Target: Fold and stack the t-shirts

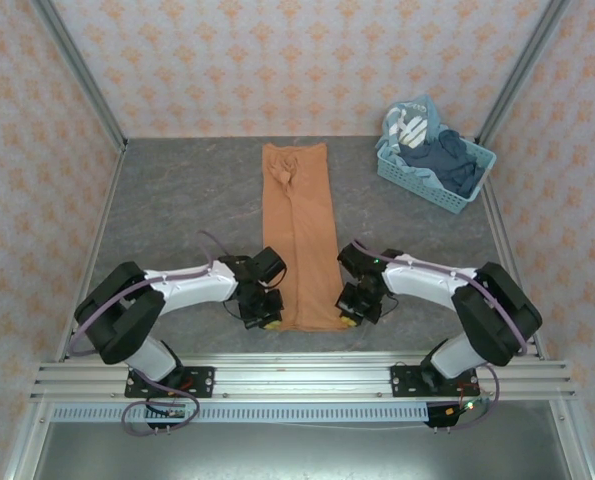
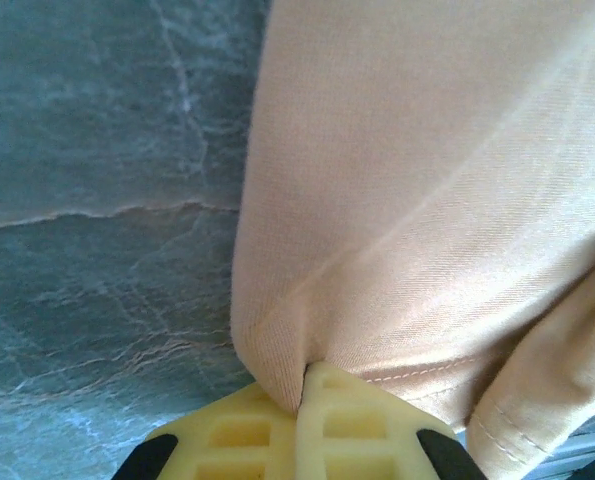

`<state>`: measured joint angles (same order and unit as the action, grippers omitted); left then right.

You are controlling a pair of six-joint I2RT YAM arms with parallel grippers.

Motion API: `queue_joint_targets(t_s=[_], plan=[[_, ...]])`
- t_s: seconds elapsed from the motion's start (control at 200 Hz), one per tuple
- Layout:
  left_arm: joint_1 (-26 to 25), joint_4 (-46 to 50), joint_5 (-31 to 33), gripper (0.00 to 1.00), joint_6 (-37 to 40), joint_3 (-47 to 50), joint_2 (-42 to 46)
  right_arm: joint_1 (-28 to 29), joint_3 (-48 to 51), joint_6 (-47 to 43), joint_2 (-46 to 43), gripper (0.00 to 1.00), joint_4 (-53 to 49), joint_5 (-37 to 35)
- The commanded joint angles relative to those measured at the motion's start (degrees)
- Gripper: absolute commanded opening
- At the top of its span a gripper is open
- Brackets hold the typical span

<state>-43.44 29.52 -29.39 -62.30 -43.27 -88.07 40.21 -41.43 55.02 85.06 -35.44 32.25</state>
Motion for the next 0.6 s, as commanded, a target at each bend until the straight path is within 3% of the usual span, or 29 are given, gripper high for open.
queue_joint_targets(t_s=[0.0, 0.23, 0.495, 0.595], plan=[[-2.6, 0.6, 1.7, 0.00, 0.2, 3.4, 2.5, 3.9, 3.1, 3.9, -3.7, 0.00, 1.6, 4.4], [-4.4, 1.1, 2.9, 0.00, -3.6, 4.8, 10.6, 6.3, 4.5, 9.4, -9.7, 0.00, 0.5, 3.0], [-4.1, 7.0, 9.0, 0.00, -4.0, -0.6, 16.2, 5.0, -3.1, 9.6, -12.1, 0.00, -8.3, -3.1], [-1.8, 10.0, 11.5, 0.00, -4.1, -4.2, 16.8, 3.0, -7.3, 8.9, -13.0, 0.00, -12.2, -5.6]])
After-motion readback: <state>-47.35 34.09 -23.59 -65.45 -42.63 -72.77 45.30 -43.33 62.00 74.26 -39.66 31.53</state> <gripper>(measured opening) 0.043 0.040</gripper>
